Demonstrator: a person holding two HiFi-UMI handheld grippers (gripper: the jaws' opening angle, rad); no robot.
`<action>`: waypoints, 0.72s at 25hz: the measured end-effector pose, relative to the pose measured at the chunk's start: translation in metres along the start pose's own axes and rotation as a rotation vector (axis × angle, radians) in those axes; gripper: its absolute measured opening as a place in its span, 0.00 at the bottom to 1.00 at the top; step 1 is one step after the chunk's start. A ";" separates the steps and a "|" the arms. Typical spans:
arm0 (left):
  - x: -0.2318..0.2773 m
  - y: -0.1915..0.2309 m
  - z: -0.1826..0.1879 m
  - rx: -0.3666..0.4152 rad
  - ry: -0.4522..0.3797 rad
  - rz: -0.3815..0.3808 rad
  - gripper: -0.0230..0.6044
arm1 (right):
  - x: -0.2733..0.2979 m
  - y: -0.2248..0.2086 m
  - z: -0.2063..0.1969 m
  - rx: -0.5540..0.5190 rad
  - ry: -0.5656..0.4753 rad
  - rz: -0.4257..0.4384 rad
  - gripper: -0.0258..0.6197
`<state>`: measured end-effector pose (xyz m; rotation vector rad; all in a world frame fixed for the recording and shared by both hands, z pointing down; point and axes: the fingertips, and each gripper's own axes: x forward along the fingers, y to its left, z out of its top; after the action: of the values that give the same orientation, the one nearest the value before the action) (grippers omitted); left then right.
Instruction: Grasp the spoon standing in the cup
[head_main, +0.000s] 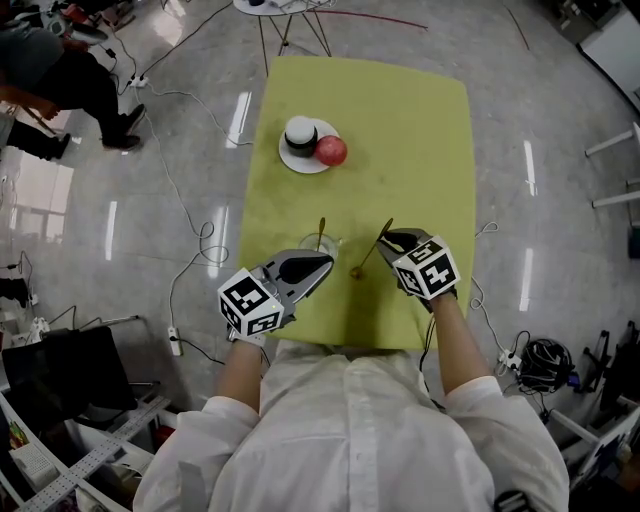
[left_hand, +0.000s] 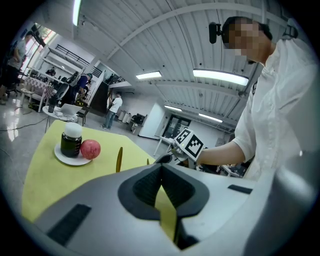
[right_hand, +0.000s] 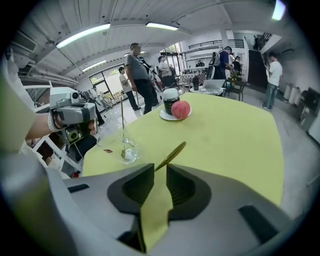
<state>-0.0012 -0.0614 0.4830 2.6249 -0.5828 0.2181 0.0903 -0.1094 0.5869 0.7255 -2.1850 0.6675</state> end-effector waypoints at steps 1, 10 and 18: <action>0.000 0.000 0.000 0.001 -0.001 0.000 0.04 | 0.000 -0.001 0.000 -0.002 0.004 -0.007 0.16; -0.001 -0.001 0.002 0.006 -0.003 -0.001 0.04 | -0.013 -0.021 0.002 0.007 0.000 -0.094 0.16; -0.001 -0.001 0.003 0.008 -0.007 0.003 0.04 | -0.032 -0.012 0.029 0.004 -0.108 -0.043 0.17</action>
<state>-0.0015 -0.0620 0.4798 2.6338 -0.5898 0.2132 0.1032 -0.1274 0.5475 0.8258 -2.2595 0.6244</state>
